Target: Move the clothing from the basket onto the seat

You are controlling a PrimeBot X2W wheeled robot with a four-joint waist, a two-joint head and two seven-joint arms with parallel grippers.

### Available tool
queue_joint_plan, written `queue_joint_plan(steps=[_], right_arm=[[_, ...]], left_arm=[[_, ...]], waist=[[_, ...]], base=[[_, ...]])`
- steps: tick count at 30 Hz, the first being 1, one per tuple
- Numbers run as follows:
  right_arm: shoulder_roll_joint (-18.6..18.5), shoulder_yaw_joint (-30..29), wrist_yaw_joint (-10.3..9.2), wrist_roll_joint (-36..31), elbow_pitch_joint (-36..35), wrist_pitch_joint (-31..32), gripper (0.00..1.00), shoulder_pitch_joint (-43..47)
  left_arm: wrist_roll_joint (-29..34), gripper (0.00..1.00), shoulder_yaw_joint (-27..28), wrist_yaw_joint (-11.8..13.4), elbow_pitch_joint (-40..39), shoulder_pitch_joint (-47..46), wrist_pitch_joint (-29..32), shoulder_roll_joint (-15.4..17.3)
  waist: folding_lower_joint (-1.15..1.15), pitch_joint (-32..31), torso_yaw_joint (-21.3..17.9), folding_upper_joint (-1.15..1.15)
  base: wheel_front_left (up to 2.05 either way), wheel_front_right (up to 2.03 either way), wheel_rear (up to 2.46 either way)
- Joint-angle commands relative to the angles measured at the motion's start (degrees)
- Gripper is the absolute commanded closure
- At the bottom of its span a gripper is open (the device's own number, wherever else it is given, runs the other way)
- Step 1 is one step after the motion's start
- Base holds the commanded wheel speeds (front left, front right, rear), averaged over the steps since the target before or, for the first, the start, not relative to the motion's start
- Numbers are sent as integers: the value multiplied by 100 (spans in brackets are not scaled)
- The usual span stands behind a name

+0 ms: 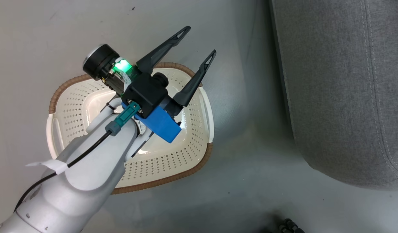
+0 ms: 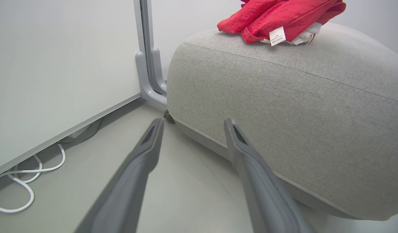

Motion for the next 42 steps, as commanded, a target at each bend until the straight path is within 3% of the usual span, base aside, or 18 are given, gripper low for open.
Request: queue_joint_plan(steps=[1,10,11,12,22,33,42], right_arm=[[88,-58,1,-30,136,-2,100,159],[483,-109,1,44,554,-2,100,661],[516,-129,1,93,500,-3,61,687],[546,-135,1,129,444,-2,0,743],[766,-65,1,-9,-677,-1,0,1979],[1181,831,1,79,-2049,-1,0,3409],[1446,1626,1,202,-2256,-2,0,4122]], left_arm=[[2,0,-10,-5,-20,-106,-25,7],[-40,0,35,-3,17,-55,-28,8],[-39,0,46,5,10,-33,-29,2],[-43,0,61,12,0,-5,-29,-5],[-148,0,452,93,-109,584,-29,-321],[-117,0,1880,299,-429,1961,-29,-516],[293,0,3000,357,-683,2954,-29,-764]], waist=[[-1,15,19,0],[-1,-84,27,0],[-1,-123,24,0],[-1,-171,20,0],[-1,-1160,50,0],[-1,-2616,253,0],[-1,-3424,724,0]], base=[[0,0,0],[0,0,0],[0,0,0],[0,0,0],[0,0,0],[0,0,0],[0,0,0]])
